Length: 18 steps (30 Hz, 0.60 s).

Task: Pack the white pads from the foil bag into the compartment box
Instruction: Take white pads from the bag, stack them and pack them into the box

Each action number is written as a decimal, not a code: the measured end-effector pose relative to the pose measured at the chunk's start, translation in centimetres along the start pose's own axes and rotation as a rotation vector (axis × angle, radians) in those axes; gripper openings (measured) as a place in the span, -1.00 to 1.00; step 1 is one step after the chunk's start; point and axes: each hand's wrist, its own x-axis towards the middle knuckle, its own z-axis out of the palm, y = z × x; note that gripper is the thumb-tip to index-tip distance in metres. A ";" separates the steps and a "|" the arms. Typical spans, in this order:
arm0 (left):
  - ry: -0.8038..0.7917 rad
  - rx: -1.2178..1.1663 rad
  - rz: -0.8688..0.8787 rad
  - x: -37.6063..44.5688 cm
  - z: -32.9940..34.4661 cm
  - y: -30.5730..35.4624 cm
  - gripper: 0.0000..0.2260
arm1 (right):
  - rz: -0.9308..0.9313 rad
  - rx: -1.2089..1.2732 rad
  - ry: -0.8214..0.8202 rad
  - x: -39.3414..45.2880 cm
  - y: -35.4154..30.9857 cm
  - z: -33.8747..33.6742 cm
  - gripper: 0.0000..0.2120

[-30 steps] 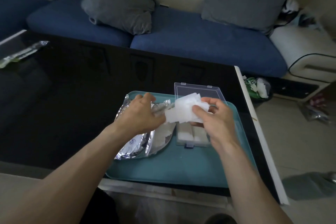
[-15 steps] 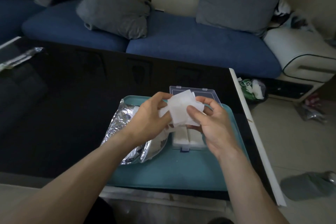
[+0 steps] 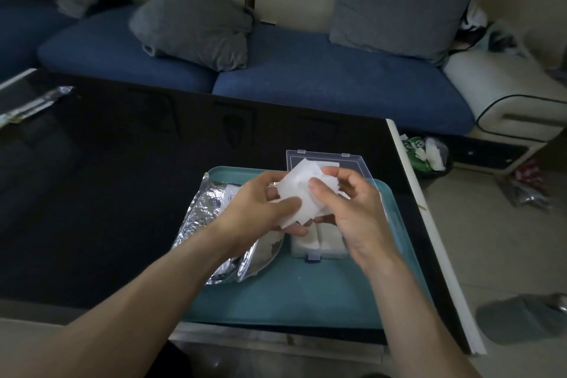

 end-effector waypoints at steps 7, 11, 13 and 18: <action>0.033 0.230 0.077 0.0 -0.5 0.2 -0.70 | -0.060 -0.173 0.054 0.5 -0.3 -1.6 -0.88; -0.050 0.012 -0.013 0.0 -0.6 0.7 -0.76 | -0.130 -0.261 0.004 0.6 -1.1 -2.6 -0.80; -0.140 -0.089 -0.101 -0.1 -0.5 1.2 -0.73 | -0.145 -0.324 -0.037 0.6 -1.3 -2.7 -0.77; -0.202 0.062 -0.070 -0.3 0.0 0.6 -0.61 | -0.199 -0.424 -0.114 -0.1 -1.4 -1.9 -0.80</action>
